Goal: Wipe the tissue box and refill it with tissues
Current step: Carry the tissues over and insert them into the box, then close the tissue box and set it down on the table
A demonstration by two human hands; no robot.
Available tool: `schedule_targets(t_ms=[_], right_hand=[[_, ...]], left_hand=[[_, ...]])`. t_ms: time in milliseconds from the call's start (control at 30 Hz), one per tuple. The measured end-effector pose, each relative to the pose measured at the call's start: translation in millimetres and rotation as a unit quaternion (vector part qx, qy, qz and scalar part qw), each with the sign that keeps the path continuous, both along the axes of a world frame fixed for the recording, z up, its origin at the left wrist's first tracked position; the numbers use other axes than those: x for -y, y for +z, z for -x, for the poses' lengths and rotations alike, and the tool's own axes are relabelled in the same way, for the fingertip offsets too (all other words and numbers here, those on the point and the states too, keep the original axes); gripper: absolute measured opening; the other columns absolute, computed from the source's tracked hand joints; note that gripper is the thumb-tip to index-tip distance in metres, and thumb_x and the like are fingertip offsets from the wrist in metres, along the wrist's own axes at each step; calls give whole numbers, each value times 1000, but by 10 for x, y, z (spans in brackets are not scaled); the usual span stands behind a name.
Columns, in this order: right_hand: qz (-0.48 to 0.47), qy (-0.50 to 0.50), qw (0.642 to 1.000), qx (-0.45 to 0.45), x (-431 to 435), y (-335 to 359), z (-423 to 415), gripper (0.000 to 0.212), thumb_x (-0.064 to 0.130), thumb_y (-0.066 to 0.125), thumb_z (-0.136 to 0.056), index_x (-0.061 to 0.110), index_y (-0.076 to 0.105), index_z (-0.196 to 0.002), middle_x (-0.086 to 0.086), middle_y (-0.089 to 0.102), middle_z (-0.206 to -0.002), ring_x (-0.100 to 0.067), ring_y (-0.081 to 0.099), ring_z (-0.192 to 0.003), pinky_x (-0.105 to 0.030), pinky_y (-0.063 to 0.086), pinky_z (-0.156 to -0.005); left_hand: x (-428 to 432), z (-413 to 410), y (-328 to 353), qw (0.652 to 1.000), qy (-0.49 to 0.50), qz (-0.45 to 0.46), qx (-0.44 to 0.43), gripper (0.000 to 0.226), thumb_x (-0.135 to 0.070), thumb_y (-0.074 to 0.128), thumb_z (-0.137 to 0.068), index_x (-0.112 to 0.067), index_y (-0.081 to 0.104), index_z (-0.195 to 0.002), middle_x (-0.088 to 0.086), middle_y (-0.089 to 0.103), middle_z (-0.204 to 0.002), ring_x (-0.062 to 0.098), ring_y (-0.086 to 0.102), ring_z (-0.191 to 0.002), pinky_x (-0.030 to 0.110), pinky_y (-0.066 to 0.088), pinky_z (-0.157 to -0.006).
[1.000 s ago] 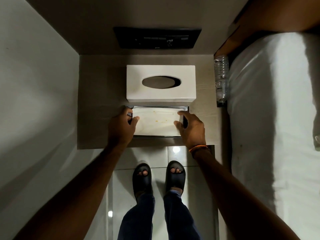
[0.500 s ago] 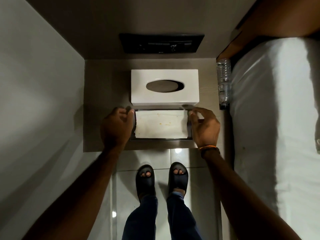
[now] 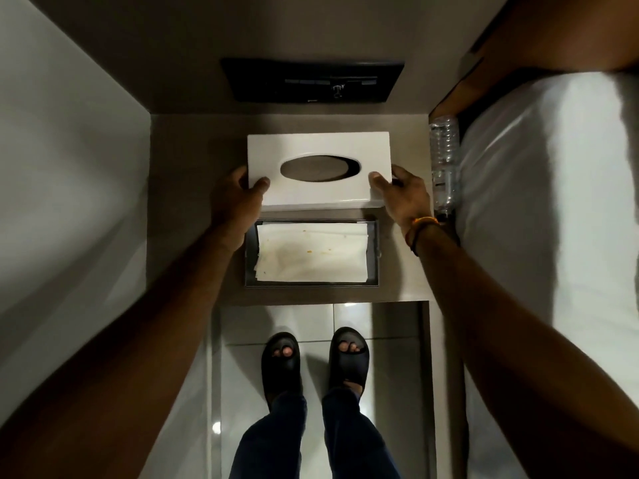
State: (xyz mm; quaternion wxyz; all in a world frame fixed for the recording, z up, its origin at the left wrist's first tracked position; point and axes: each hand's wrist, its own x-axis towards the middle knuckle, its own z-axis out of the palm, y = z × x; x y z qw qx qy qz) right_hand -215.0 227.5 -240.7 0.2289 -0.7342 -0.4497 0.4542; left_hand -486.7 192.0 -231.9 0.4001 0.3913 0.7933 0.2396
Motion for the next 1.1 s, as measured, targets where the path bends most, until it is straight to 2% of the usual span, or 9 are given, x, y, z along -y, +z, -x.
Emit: schedule_targets(t_ms=[100, 233, 333, 400, 533, 667, 733, 933, 1100], right_hand=[[-37, -7, 999, -21, -24, 116, -18, 19, 53, 73, -82, 46, 73, -100, 16, 79, -94, -7, 74, -93, -40, 57, -99], [-63, -24, 995, -76, 106, 454, -4, 39, 42, 77, -88, 25, 74, -122, 10, 79, -102, -1, 75, -89, -34, 60, -93], [-88, -31, 992, -90, 322, 760, 32, 45, 38, 80, -88, 20, 72, -128, 15, 77, -108, 4, 73, -95, -17, 58, -84], [-89, -36, 992, -84, 503, 908, 34, 43, 34, 81, -87, 20, 72, -127, 21, 74, -102, 11, 71, -87, -8, 54, -76], [-43, -45, 995, -77, 912, 943, -43, 48, 46, 84, -80, 28, 74, -124, 18, 78, -100, 2, 75, -88, -31, 63, -87], [17, -58, 991, -122, 1248, 790, -133, 61, 58, 88, -68, 34, 74, -123, 10, 79, -109, -15, 76, -99, -48, 60, -94], [26, -63, 990, -122, 1353, 717, -159, 61, 58, 88, -67, 36, 74, -122, 12, 79, -108, -13, 76, -100, -47, 59, -96], [32, -57, 990, -121, 1471, 525, -139, 57, 49, 87, -73, 36, 72, -125, 15, 78, -109, -11, 74, -105, -43, 58, -99], [35, -54, 993, -104, 1489, 416, -75, 52, 40, 88, -76, 33, 73, -125, 19, 78, -106, -6, 74, -102, -34, 59, -97]], left_hand=[[-27, 15, 111, 1000, 11, -11, 9, 49, -34, 63, -99, -17, 54, -144, 10, 64, -137, 28, 62, -122, 40, 55, -99], [60, 119, 450, 995, 46, -47, 74, 52, -32, 66, -98, -18, 52, -146, 6, 64, -137, 18, 63, -116, 27, 53, -90], [269, 143, 700, 995, 66, -53, 59, 51, -31, 67, -97, -16, 54, -145, 6, 64, -138, 16, 60, -114, 24, 50, -88], [443, 111, 802, 993, 86, -52, 60, 50, -28, 68, -96, -15, 56, -143, 6, 65, -136, 16, 61, -113, 21, 49, -84], [818, 32, 921, 992, 103, -32, 60, 50, -22, 70, -94, -14, 57, -142, -2, 64, -121, 14, 59, -104, 19, 47, -76], [1163, 49, 832, 994, 98, -1, 54, 51, -29, 74, -91, -20, 60, -140, -1, 69, -122, 16, 63, -103, 37, 58, -91], [1246, 42, 777, 994, 97, 10, 52, 50, -29, 75, -89, -20, 62, -137, -2, 71, -119, 17, 66, -102, 43, 58, -95], [1366, 14, 602, 996, 84, 9, 42, 43, -26, 74, -90, -19, 67, -132, -13, 67, -100, 6, 66, -87, 42, 60, -91], [1432, 90, 434, 997, 66, 18, 42, 46, -26, 73, -91, -18, 65, -135, -11, 67, -107, 16, 67, -100, 45, 59, -94]])
